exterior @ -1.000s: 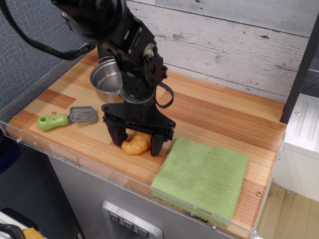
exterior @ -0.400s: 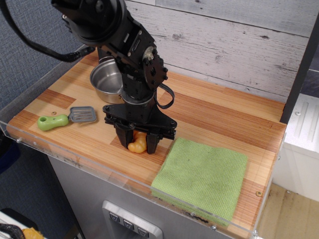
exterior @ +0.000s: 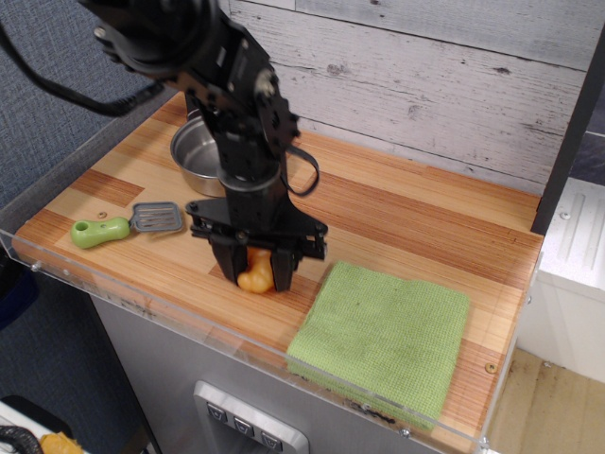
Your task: Place the croissant behind the cloth.
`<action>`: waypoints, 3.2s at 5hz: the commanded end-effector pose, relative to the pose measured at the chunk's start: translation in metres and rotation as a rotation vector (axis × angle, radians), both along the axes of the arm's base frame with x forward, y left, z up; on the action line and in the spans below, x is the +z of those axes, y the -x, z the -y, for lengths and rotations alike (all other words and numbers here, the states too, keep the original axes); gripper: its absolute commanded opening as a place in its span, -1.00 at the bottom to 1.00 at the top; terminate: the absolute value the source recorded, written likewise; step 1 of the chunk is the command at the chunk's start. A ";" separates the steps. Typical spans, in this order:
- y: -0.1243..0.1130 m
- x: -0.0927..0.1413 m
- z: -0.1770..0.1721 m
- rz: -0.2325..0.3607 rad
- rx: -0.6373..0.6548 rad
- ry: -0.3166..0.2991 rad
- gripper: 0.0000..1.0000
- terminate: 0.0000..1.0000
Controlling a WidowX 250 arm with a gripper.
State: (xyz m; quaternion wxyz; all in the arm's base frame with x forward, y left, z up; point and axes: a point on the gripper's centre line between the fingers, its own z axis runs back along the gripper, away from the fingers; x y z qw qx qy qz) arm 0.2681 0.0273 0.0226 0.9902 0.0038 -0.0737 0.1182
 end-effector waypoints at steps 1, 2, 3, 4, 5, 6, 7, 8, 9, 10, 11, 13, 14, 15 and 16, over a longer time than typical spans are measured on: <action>-0.039 0.067 0.008 0.169 -0.024 0.014 -1.00 -1.00; -0.058 0.083 0.025 0.232 -0.045 0.058 -1.00 -1.00; -0.081 0.088 0.057 0.246 -0.122 0.090 -1.00 -1.00; -0.093 0.086 0.083 0.250 -0.185 0.095 -1.00 -1.00; -0.097 0.075 0.104 0.232 -0.234 0.092 -1.00 -1.00; -0.100 0.058 0.115 0.201 -0.260 0.089 -1.00 -1.00; -0.100 0.041 0.118 0.179 -0.279 0.080 -1.00 -1.00; -0.103 0.025 0.121 0.162 -0.288 0.080 -1.00 -1.00; -0.109 0.012 0.128 0.139 -0.301 0.075 -1.00 -1.00; -0.111 0.000 0.134 0.104 -0.333 0.085 -1.00 -1.00; -0.112 -0.002 0.135 0.089 -0.310 0.095 -1.00 -1.00; -0.106 0.004 0.129 0.052 -0.232 0.089 1.00 -1.00; -0.104 0.006 0.127 0.053 -0.235 0.089 1.00 -1.00; -0.103 0.024 0.126 0.081 -0.242 0.116 1.00 -1.00; -0.098 0.060 0.119 0.153 -0.248 0.126 1.00 -1.00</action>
